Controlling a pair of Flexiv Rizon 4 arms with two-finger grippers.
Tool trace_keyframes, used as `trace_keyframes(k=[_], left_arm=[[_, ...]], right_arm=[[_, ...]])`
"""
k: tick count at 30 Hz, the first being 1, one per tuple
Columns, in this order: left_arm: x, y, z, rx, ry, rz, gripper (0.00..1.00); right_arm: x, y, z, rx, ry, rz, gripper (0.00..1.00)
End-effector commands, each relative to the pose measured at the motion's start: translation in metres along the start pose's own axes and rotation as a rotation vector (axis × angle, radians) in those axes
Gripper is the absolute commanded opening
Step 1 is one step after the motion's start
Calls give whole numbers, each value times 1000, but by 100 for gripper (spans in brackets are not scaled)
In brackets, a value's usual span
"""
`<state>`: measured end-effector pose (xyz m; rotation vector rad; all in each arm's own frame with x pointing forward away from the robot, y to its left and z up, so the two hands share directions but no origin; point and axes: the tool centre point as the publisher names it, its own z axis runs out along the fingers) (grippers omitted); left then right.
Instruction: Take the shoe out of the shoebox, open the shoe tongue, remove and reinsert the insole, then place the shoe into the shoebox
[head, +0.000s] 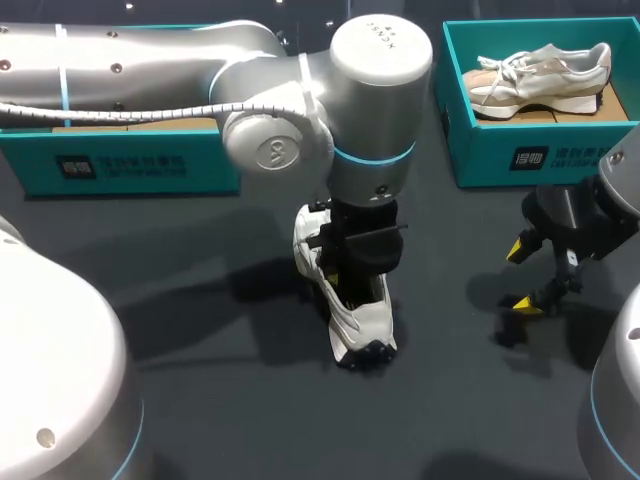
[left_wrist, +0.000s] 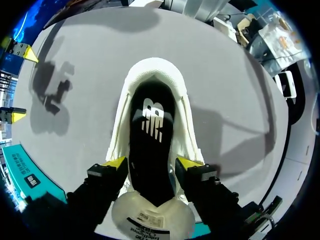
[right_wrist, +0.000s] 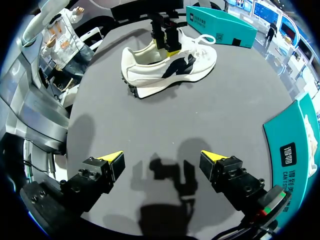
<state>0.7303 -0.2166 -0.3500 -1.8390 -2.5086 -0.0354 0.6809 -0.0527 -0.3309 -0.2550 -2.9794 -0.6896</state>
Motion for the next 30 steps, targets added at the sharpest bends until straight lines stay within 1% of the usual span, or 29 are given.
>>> trace_keyframes(k=[1,2,5,12,13,15,21,24,30], left_arm=[[6,2,-2,5,-6,0,93],[6,2,-2,6,-6,1,95],[6,3,-2,20,-7,9,95],[4,3,-4,32,1,25,99],[3,4,-4,33,2,26,96],[3,6,-5,36,4,27,87],[1,12,-7,46,9,29,87],[3,14,-8,47,13,30,90],[6,21,-11,51,15,26,89]], right_arm=[[1,0,0,2,-2,0,100],[1,0,0,2,-2,0,100],[1,0,0,2,-2,0,100],[1,0,0,2,-2,0,100],[1,0,0,2,-2,0,100],[1,0,0,2,-2,0,100],[1,0,0,2,-2,0,100],[1,0,0,2,-2,0,100],[1,0,0,2,-2,0,100]])
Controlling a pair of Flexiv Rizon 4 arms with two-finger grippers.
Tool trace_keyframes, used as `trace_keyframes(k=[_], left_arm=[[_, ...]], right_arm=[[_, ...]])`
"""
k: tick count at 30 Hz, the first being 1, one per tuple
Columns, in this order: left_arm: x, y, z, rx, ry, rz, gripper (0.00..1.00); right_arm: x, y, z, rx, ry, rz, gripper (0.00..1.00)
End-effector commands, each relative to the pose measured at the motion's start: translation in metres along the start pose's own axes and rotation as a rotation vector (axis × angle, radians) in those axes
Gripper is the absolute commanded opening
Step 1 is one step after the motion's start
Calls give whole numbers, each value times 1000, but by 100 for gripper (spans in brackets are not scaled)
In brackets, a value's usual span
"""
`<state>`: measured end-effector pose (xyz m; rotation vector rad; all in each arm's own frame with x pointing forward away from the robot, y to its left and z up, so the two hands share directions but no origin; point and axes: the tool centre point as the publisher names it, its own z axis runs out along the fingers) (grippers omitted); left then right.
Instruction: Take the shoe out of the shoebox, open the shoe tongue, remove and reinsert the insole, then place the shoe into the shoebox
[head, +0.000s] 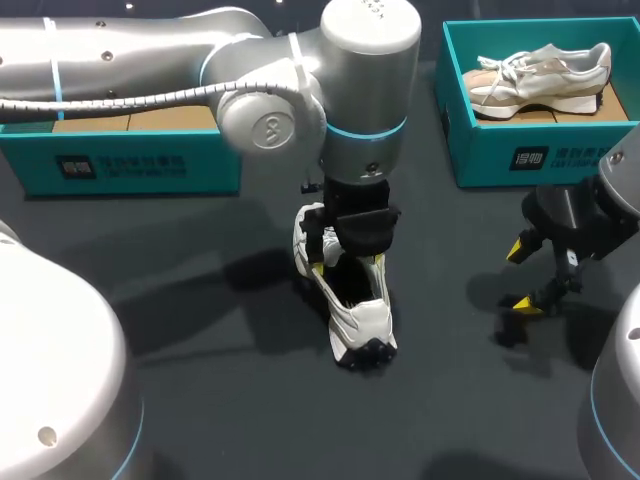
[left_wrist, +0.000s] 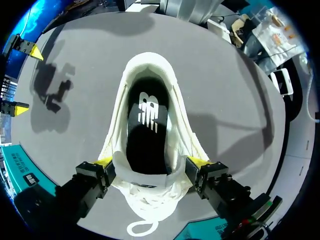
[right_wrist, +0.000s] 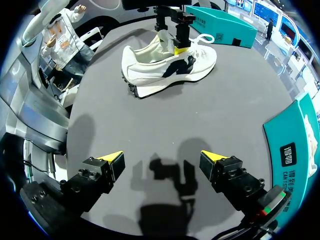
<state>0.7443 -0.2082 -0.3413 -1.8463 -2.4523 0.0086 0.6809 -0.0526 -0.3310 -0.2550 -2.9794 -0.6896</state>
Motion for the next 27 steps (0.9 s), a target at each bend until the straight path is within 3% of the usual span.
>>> trace_keyframes(k=[1,10,16,27], left_arm=[[3,7,-4,4,-2,-1,89],[11,24,-21,-26,-5,-12,88],[17,39,-35,-31,-25,-32,66],[19,49,-64,-3,-88,-25,46]], right_arm=[[1,0,0,2,-2,0,100],[1,0,0,2,-2,0,100],[1,0,0,2,-2,0,100],[1,0,0,2,-2,0,100]])
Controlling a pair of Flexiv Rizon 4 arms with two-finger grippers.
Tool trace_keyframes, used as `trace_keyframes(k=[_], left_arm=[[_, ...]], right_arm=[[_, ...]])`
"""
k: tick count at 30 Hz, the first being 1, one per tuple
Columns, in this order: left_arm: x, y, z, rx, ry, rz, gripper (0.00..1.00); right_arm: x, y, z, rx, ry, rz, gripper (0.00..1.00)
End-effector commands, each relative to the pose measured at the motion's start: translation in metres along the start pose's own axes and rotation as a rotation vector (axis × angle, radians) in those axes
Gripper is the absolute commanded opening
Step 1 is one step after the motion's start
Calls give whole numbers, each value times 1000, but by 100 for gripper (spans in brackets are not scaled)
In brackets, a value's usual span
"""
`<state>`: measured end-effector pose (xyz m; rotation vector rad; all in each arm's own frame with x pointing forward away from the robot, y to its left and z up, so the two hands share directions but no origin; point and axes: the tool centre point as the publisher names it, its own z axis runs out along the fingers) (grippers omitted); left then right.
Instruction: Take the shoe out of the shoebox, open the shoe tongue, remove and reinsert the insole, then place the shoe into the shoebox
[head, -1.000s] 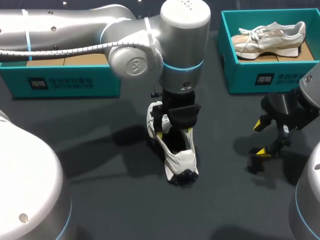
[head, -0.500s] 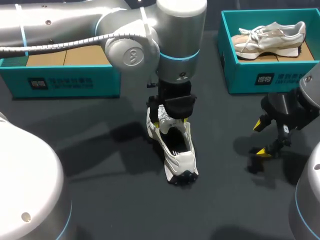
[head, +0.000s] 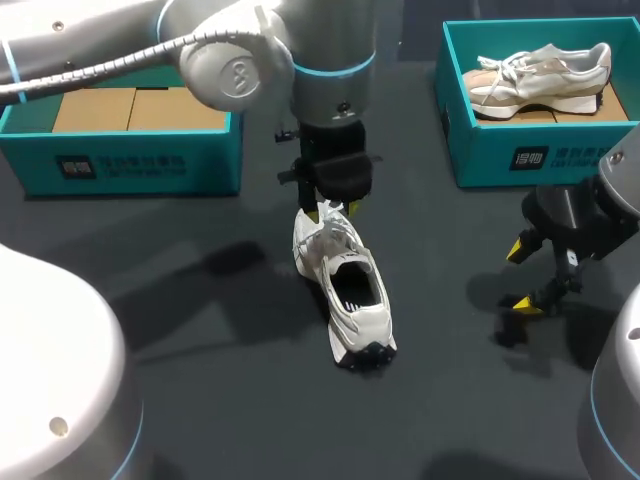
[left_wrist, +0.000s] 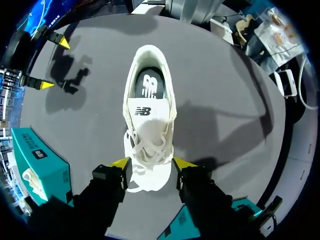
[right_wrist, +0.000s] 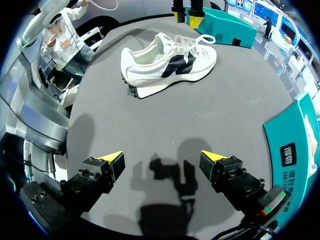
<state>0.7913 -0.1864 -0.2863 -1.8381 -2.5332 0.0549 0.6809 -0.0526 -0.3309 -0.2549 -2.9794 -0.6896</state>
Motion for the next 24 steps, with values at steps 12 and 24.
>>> trace_keyframes(k=[12,24], left_arm=[[1,-35,12,74,-52,57,42],[-7,-74,57,173,-74,68,32]], right_arm=[[1,0,0,2,-2,0,100],[1,0,0,2,-2,0,100]])
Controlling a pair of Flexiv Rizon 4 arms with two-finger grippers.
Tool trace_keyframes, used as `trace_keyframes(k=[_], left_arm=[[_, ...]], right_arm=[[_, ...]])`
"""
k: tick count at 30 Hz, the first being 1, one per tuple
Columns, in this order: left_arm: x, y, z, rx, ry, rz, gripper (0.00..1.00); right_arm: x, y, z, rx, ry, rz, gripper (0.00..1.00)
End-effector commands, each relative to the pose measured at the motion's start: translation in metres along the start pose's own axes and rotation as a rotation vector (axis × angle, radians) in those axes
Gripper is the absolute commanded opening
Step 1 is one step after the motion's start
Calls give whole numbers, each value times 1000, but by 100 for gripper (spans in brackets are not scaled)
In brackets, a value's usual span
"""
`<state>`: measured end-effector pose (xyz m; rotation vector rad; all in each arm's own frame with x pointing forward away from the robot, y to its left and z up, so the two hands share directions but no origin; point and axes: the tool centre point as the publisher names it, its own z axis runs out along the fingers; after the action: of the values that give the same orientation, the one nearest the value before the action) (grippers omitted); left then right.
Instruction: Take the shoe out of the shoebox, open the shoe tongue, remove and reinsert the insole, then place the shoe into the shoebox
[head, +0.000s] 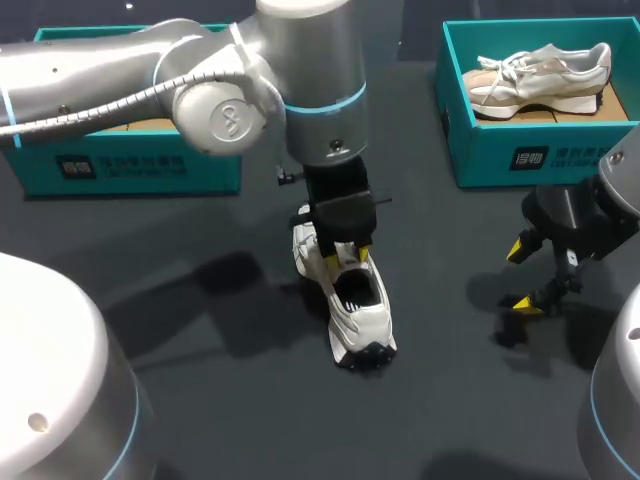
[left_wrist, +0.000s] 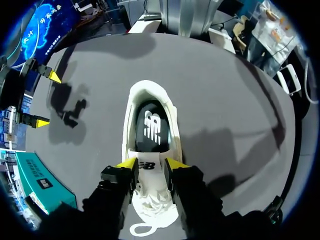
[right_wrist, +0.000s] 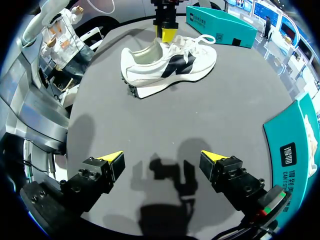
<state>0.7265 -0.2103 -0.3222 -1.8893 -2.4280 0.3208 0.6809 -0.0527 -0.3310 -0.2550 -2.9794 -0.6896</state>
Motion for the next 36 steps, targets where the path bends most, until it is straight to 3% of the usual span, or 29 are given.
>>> trace_keyframes(k=[1,12,21,23,29,36], left_arm=[[-3,-5,23,14,-4,-2,32],[-2,-13,-7,-46,-55,10,29],[-6,-12,40,1,-22,-32,27],[-4,-15,41,7,-26,-35,29],[10,-33,7,-26,-108,-14,32],[12,-46,-32,-65,-100,-42,47]], right_arm=[[1,0,0,2,-2,0,100],[1,0,0,2,-2,0,100],[1,0,0,2,-2,0,100],[1,0,0,2,-2,0,100],[1,0,0,2,-2,0,100],[1,0,0,2,-2,0,100]])
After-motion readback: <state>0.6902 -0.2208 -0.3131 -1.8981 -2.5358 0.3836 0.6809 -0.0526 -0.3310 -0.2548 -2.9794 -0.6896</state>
